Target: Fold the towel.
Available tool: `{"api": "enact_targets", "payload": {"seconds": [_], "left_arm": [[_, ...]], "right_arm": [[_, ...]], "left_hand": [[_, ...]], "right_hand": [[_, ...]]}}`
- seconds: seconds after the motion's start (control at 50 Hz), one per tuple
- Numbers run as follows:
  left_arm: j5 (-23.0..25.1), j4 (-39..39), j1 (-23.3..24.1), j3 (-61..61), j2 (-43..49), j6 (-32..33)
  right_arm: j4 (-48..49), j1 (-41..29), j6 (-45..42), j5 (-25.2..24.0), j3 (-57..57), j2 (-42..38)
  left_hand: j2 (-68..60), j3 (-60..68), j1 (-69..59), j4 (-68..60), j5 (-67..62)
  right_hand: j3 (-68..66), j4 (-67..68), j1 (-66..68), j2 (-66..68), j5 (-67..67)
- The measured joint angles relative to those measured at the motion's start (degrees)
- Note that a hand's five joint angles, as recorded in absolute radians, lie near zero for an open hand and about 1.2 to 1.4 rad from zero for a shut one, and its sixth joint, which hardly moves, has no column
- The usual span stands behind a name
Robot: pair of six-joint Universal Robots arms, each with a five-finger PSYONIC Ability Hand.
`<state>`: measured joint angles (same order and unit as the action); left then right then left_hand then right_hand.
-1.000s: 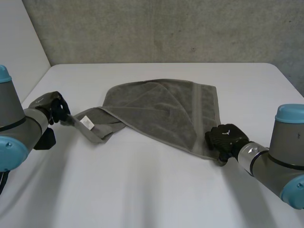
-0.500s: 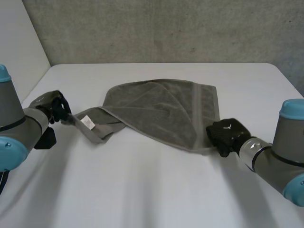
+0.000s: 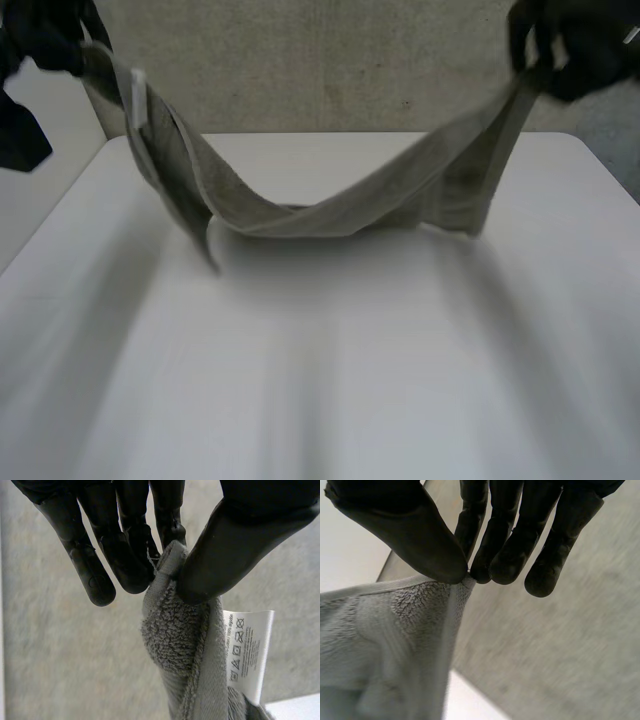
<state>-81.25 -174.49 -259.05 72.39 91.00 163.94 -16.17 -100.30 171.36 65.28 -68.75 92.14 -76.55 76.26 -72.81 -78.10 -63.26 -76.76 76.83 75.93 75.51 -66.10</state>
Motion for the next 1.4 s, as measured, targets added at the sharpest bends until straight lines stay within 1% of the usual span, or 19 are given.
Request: {"api": "enact_targets", "payload": {"seconds": [0.08, 0.16, 0.24, 0.28, 0.34, 0.44, 0.5, 0.52, 0.6, 0.64, 0.74, 0.8, 0.84, 0.92, 1.02, 1.1, 1.24, 1.3, 1.4], "left_arm": [[4.9, -0.2, -0.4, -0.6, -2.6, 0.1], [10.4, -1.0, -2.2, -0.5, -3.7, 0.2], [13.9, -2.1, -4.8, 0.3, -2.4, 0.2], [15.2, -3.0, -6.2, 1.2, 0.5, 0.4], [15.7, -3.8, -7.0, 2.0, 3.8, 0.9], [15.6, -4.7, -7.5, 2.4, 12.6, 5.3], [15.2, -4.9, -7.3, 0.6, 16.7, 8.4], [14.9, -5.0, -7.1, -1.2, 18.6, 9.9], [13.7, -5.1, -6.3, -8.3, 21.8, 11.6], [12.6, -5.2, -5.7, -14.6, 22.7, 10.7], [11.0, -5.5, -4.9, -26.9, 22.8, 6.0], [10.8, -5.4, -4.7, -31.1, 22.5, 2.6], [10.8, -5.4, -4.5, -31.8, 22.3, 0.9], [11.2, -5.5, -3.7, -27.6, 21.6, -1.6], [11.4, -8.1, -3.3, -13.9, 20.1, -1.7], [11.5, -12.5, -3.6, -2.9, 18.9, -1.4], [11.4, -22.2, -6.0, 11.2, 16.9, -0.9], [11.4, -25.4, -7.1, 14.4, 16.6, -0.4], [11.5, -26.2, -7.7, 15.7, 16.8, 1.5]], "right_arm": [[-4.1, 1.6, -0.1, -0.2, 6.8, 1.6], [-6.6, 3.3, -0.5, -0.4, 11.5, 1.5], [-7.4, 4.7, -1.1, -0.5, 13.0, -0.4], [-7.4, 5.2, -2.1, -0.4, 12.7, -3.5], [-7.3, 5.2, -3.8, -0.2, 11.9, -7.2], [-7.2, 3.8, -9.1, 1.6, 11.8, -15.9], [-7.1, 2.2, -10.5, 4.0, 14.5, -20.0], [-7.0, 0.9, -10.8, 6.2, 17.7, -22.5], [-7.0, -1.4, -10.3, 10.7, 26.3, -26.4], [-7.0, -2.4, -9.1, 13.2, 34.9, -28.4], [-8.2, -3.1, -6.2, 15.3, 51.0, -31.0], [-11.1, -3.3, -5.3, 14.9, 55.9, -32.0], [-13.4, -3.3, -5.1, 14.3, 56.5, -32.4], [-18.4, -3.5, -5.6, 12.6, 50.8, -33.0], [-18.7, -3.6, -8.6, 11.8, 37.0, -33.0], [-14.5, -3.7, -11.4, 11.9, 25.5, -32.9], [-5.7, -5.8, -13.4, 12.2, 8.6, -33.1], [-3.1, -7.7, -13.4, 11.9, 2.1, -32.8], [0.9, -10.0, -14.0, 10.7, -7.5, -30.5]], "left_hand": [[0.0, 0.0, 0.0, 0.0, 0.0], [0.0, 0.0, 0.0, 0.0, -0.6], [-0.1, 0.0, 0.0, 0.0, -0.8], [-0.1, 0.0, 0.0, 0.0, -0.8], [-0.1, 0.0, 0.0, 0.0, -0.8], [-0.1, 0.0, 0.0, 0.0, -0.8], [-0.1, 0.0, 0.0, 0.0, -0.8], [-0.1, 0.0, 0.0, 0.0, -0.9], [-0.1, 0.0, 0.0, 0.0, -0.9], [-0.1, 0.0, 0.0, 0.0, -0.9], [-0.2, 0.0, 0.0, 0.0, -0.9], [-0.2, 0.0, 0.0, 0.0, -1.1], [-0.2, 0.0, 0.0, 0.0, -1.1], [-0.3, 0.0, 0.0, 0.0, -1.1], [-0.3, 0.0, 0.0, 0.0, -1.1], [-0.3, 0.0, 0.0, 0.0, -1.1], [-0.4, 0.0, 0.0, 0.0, -1.3], [-0.4, 0.0, 0.0, 0.0, -1.4], [-0.4, 0.0, 0.0, 0.0, -1.4]], "right_hand": [[0.0, 0.0, 0.0, 0.0, 0.0], [0.0, 0.0, 0.3, 0.0, -0.1], [0.0, 0.0, 0.3, 0.0, -0.2], [0.0, 0.0, 0.9, 0.1, -0.7], [0.0, 0.0, 0.9, 0.8, -0.9], [0.0, 0.0, 0.9, 0.9, -0.9], [0.0, 0.0, 0.9, 0.9, -0.9], [0.0, 0.0, 0.9, 0.9, -0.9], [0.0, 0.0, 1.0, 0.9, -0.9], [0.0, 0.0, 1.0, 0.9, -0.9], [0.0, 0.0, 1.0, 0.9, -0.9], [0.1, -0.1, 0.9, 0.8, -0.9], [5.6, -5.7, -5.1, -4.7, 5.1], [36.3, -36.1, -36.5, -35.6, 36.8], [54.2, -54.1, -53.4, -52.7, 55.9], [60.4, -60.8, -59.6, -58.7, 62.1], [62.6, -61.8, -61.8, -60.6, 62.4], [62.6, -61.8, -61.8, -60.6, 62.3], [62.6, -61.8, -61.8, -60.6, 62.4]]}}
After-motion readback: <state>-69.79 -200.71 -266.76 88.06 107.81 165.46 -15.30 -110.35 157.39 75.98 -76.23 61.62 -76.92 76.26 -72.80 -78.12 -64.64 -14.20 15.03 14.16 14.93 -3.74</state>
